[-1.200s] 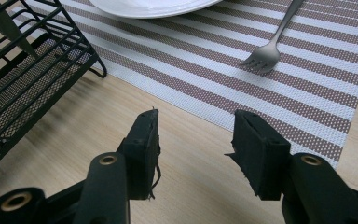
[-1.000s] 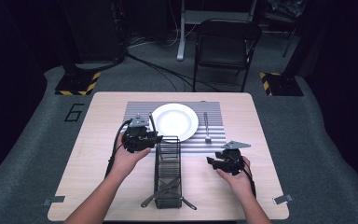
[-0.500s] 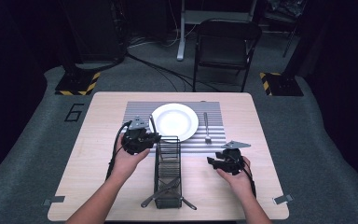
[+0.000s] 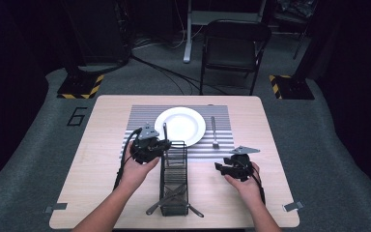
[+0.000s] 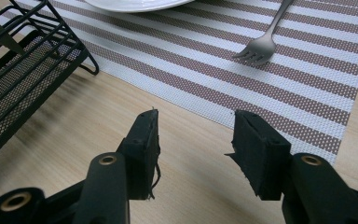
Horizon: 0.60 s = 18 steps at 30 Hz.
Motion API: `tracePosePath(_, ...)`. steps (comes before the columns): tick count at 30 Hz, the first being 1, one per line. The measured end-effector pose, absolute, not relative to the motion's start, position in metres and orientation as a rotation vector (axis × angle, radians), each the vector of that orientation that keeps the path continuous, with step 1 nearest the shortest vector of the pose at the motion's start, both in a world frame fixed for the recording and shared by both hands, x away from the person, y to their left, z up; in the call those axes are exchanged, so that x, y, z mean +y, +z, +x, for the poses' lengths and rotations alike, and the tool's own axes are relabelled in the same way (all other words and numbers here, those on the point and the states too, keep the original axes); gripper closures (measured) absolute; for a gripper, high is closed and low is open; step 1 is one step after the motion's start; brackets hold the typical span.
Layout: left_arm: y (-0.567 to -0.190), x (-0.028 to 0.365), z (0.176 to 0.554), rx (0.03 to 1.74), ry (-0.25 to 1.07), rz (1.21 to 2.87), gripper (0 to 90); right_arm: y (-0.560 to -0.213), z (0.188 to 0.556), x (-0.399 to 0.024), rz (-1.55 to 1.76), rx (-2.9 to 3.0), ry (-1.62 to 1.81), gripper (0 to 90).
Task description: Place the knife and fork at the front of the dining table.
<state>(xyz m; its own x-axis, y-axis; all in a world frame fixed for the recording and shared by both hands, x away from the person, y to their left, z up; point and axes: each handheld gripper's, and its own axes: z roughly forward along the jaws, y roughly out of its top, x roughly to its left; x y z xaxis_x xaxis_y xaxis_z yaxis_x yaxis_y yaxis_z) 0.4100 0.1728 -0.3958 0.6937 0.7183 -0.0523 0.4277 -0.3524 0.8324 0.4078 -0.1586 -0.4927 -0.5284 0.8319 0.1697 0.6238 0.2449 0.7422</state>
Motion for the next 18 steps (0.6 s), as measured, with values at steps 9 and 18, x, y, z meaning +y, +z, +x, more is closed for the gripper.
tracePosePath(9, -0.395, 0.170, 0.412, 0.886, 0.415, 1.983, 81.2, -0.493, 0.408, -0.160, 1.366, 2.260, 1.153, 50.4)
tracePosePath(18, -0.378, 0.173, 0.411, 0.885, 0.415, 1.982, 81.1, -0.493, 0.409, -0.160, 1.362, 2.260, 1.152, 50.2)
